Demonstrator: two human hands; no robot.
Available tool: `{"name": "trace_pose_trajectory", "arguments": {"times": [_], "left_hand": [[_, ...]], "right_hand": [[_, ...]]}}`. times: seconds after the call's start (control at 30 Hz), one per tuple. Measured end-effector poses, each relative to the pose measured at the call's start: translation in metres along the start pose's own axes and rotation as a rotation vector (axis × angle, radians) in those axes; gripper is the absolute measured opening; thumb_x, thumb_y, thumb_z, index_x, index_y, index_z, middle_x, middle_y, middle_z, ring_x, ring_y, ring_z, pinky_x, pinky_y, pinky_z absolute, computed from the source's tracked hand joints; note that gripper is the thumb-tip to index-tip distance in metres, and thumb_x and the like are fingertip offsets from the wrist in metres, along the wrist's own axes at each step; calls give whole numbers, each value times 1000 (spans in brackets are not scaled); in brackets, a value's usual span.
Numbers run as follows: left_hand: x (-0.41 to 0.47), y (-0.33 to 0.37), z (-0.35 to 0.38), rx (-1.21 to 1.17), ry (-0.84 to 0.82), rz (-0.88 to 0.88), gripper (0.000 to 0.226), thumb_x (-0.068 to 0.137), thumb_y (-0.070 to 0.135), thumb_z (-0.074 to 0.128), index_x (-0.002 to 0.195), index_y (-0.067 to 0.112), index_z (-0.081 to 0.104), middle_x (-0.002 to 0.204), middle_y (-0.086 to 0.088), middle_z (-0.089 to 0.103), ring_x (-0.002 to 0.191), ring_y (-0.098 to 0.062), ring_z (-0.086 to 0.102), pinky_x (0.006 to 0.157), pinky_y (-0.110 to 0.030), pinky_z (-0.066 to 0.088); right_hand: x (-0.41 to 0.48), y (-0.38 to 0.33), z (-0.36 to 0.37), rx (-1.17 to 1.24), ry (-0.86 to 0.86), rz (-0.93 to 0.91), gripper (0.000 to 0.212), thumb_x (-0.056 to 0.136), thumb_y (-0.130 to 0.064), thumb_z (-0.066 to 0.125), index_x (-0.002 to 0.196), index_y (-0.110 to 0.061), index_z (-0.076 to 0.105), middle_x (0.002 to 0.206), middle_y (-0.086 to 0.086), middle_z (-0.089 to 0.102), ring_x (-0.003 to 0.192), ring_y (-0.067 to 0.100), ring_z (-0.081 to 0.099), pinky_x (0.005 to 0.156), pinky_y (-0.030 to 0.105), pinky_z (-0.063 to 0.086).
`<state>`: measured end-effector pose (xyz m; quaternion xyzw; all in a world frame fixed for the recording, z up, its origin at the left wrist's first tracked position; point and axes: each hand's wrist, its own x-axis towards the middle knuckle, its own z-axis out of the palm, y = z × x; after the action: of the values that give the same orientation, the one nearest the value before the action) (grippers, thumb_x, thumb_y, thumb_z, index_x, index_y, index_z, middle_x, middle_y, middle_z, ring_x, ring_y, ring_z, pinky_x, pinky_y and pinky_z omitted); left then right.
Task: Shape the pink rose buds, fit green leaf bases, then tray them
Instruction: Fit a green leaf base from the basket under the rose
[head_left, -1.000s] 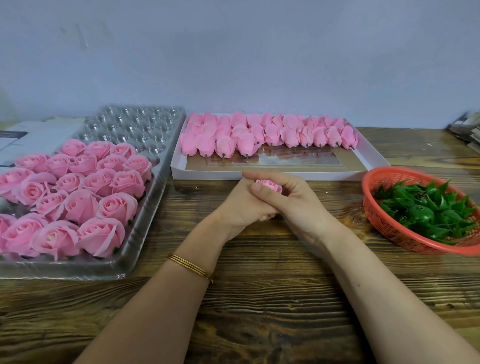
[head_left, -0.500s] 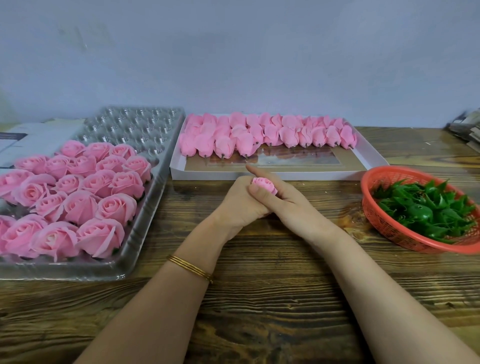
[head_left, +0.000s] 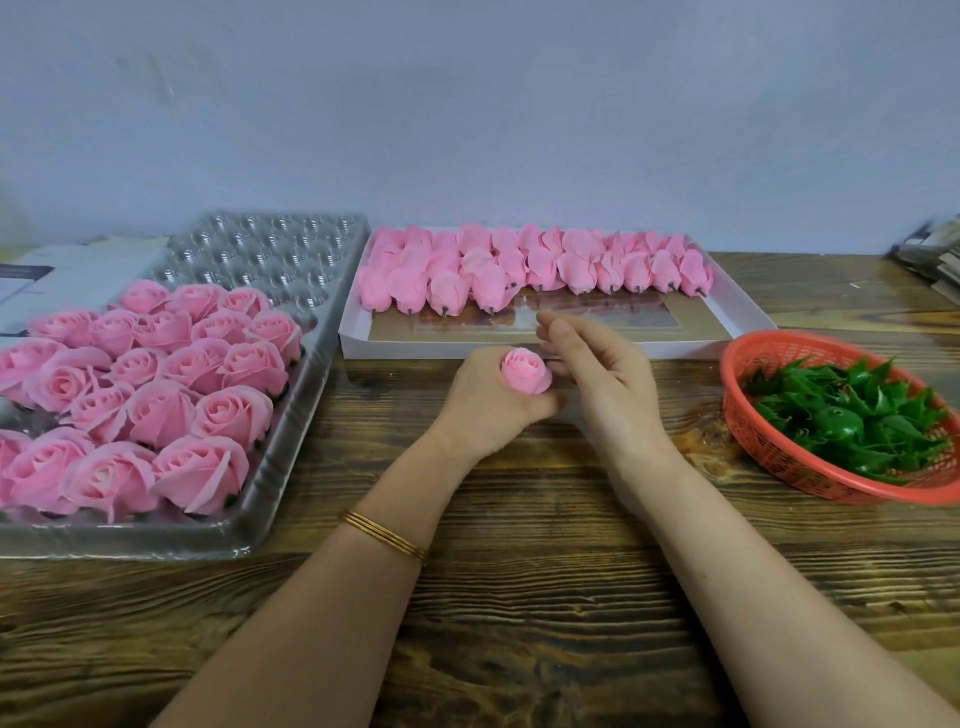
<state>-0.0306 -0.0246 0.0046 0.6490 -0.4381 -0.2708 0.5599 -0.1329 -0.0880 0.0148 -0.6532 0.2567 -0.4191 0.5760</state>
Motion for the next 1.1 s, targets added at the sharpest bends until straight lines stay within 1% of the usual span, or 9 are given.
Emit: {"name": "trace_pose_trajectory", "arguments": {"times": [0.1, 0.27, 0.37, 0.47, 0.57, 0.7, 0.87, 0.9, 1.1], "left_hand": [[0, -1, 0, 46, 17, -28, 22, 71, 3, 81, 71, 22, 71, 72, 3, 73, 69, -14, 66, 71, -33, 54], [0, 2, 0, 115, -21, -29, 19, 66, 18, 69, 58, 36, 68, 63, 10, 68, 68, -9, 63, 66, -27, 48], [0, 4, 2, 167, -7, -18, 19, 61, 23, 60, 50, 38, 62, 63, 3, 64, 70, -17, 59, 72, -39, 52], [-2, 6, 2, 183, -15, -21, 21, 61, 23, 60, 48, 40, 62, 60, 8, 60, 71, -18, 58, 76, -36, 51], [0, 4, 0, 192, -14, -32, 24, 74, 14, 69, 55, 27, 62, 61, 9, 62, 68, -12, 59, 67, -30, 49], [-2, 4, -1, 107, -28, -36, 39, 80, -3, 67, 56, 25, 58, 52, 18, 61, 53, 9, 54, 53, -8, 41], [-2, 4, 0, 95, -26, -35, 2, 81, -1, 68, 79, -2, 69, 78, -13, 71, 69, -8, 60, 60, -27, 51], [-2, 4, 0, 88, -21, -32, 4, 81, -1, 69, 84, -4, 69, 84, -17, 72, 72, -11, 61, 62, -28, 52], [-2, 2, -1, 49, -30, 2, 11, 77, -3, 75, 87, 0, 72, 80, -3, 71, 66, 4, 60, 59, -9, 48]], "right_hand": [[-1, 2, 4, -62, -5, -68, 14, 97, -14, 59, 101, -20, 71, 93, -11, 71, 88, -5, 65, 82, 13, 47], [-3, 9, 10, -216, -75, -211, 12, 90, -11, 66, 90, -20, 75, 94, -2, 72, 95, 11, 66, 90, 26, 49], [-2, 12, 10, -165, -84, -166, 11, 82, -16, 69, 86, -26, 74, 93, 0, 74, 93, 13, 67, 90, 31, 51], [-1, 13, 9, -135, -92, -133, 10, 79, -20, 73, 86, -27, 74, 93, 0, 75, 92, 14, 68, 90, 33, 53], [-2, 13, 8, -105, -109, -108, 15, 79, -17, 79, 89, -27, 75, 95, -1, 75, 93, 12, 69, 88, 28, 53], [-3, 11, 8, -14, -129, -33, 21, 79, -10, 80, 94, -24, 76, 98, -1, 76, 94, 8, 69, 86, 19, 51], [-4, 8, 8, 86, -175, 57, 27, 78, -2, 76, 100, -19, 74, 95, -5, 75, 91, 4, 67, 86, 17, 50], [-4, 7, 8, 99, -181, 73, 28, 78, -2, 76, 100, -19, 73, 95, -4, 75, 92, 5, 67, 87, 19, 50], [-3, 5, 5, 184, -228, 173, 30, 74, -3, 76, 100, -19, 74, 98, 2, 74, 96, 10, 66, 96, 26, 51]]}}
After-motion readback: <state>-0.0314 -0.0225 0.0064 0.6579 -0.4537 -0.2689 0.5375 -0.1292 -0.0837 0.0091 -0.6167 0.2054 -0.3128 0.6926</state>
